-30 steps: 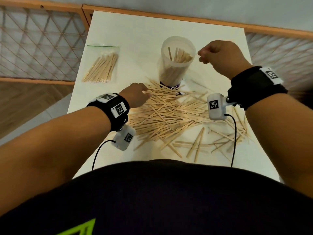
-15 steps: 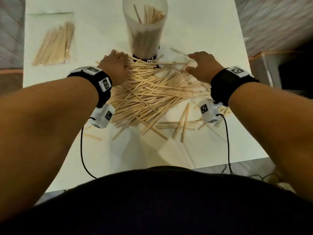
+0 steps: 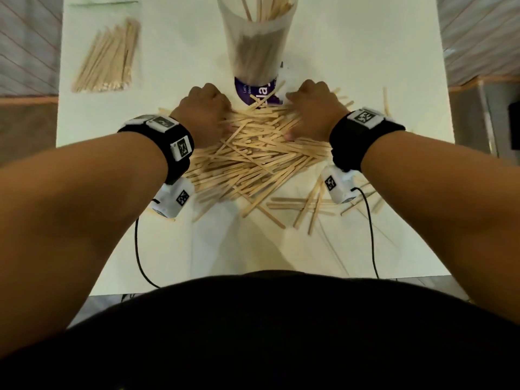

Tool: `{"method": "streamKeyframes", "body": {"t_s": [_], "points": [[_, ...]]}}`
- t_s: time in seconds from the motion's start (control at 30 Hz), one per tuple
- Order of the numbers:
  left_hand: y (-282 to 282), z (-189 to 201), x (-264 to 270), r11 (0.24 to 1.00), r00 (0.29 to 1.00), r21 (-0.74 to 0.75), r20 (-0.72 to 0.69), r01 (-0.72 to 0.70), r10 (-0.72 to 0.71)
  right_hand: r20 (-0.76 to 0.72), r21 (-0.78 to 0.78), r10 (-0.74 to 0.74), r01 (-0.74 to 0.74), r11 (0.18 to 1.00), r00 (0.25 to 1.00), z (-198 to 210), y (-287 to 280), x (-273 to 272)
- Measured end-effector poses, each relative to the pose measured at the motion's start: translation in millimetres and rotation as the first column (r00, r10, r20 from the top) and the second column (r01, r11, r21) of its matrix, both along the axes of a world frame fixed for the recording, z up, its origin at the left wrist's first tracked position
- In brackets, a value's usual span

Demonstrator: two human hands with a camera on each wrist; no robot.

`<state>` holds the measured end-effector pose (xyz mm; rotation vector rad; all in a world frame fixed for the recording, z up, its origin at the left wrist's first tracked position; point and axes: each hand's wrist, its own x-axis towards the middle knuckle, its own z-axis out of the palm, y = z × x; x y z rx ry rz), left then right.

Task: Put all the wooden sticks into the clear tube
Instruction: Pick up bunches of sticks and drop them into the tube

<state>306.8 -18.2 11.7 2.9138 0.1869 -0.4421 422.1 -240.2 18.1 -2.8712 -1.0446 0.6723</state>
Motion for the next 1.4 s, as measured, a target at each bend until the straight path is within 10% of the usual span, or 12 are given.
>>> {"method": "streamKeyframes", "body": {"t_s": [0.57, 0.77, 0.97, 1.13, 1.4], "points": [[7, 34, -14, 0.998, 0.999, 0.049, 0.012, -0.033, 0.032, -0.006, 0.183, -0.142, 0.141, 0.973, 0.99, 13, -18, -19], [9, 58, -27, 0.973, 0.97, -0.017, -0.08, -0.232, 0.23, -0.276, 0.446, -0.375, 0.464, 0.766, 0.885, 32, -6, -25], [0, 89, -36, 0.763, 0.868, -0.42, -0.161, -0.491, 0.47, -0.53, 0.478, -0.406, 0.658, 0.582, 0.744, 58, 28, -55], [-26, 125, -46, 0.339, 0.836, -0.829, -0.247, -0.444, 0.491, -0.651, 0.565, -0.248, 0.676, 0.474, 0.718, 88, 54, -80], [-64, 166, -40, 0.384, 0.871, -0.876, -0.079, -0.293, 0.485, -0.809, 0.568, -0.021, 0.79, 0.231, 0.588, 132, 82, -95]]}}
